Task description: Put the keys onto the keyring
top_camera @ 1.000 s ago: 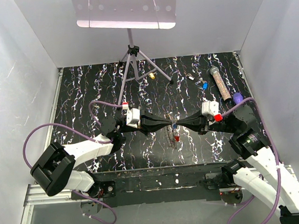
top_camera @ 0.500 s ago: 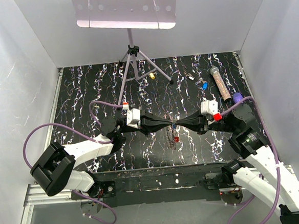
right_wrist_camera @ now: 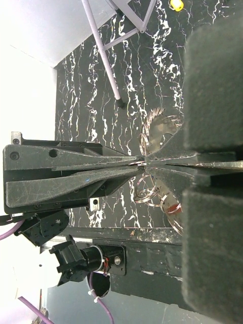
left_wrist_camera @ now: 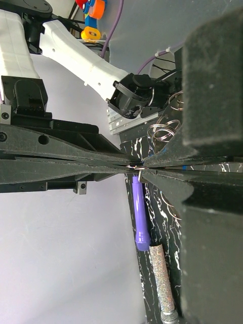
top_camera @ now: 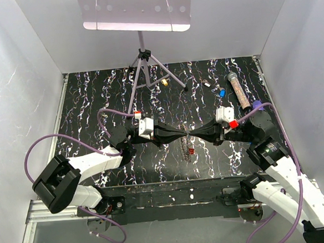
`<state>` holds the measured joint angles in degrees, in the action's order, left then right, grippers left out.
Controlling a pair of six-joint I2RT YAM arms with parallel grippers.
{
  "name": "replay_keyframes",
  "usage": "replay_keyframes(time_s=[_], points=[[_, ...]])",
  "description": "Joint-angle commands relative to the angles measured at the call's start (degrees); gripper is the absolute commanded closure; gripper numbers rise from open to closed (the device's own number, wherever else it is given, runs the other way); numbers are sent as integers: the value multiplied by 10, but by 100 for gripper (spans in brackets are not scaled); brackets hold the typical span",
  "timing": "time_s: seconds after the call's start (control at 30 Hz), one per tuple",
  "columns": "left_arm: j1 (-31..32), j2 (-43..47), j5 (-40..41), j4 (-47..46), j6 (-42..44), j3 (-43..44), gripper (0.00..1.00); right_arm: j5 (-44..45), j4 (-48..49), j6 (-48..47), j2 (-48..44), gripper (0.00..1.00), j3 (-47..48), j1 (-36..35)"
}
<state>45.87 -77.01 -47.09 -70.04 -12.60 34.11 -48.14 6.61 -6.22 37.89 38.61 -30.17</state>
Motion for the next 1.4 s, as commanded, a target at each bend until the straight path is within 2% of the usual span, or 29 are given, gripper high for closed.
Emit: replay_keyframes(time_s=[0.0, 0.4, 0.87, 1.07, 1.37], points=[[5, 21, -7, 21, 15, 10, 100, 1, 24, 4, 0, 99, 38, -5], [5, 48, -8, 103, 65, 20, 100, -13, -11, -1, 11, 99, 58, -7], [5, 59, 0, 97, 70, 13, 100, -21, -65, -23, 20, 99, 68, -9], [5, 74, 9, 113, 87, 10, 100, -21, -121, -51, 10, 99, 76, -9], [5, 68, 2, 98, 76, 7, 100, -1, -93, -46, 3, 99, 70, -9]])
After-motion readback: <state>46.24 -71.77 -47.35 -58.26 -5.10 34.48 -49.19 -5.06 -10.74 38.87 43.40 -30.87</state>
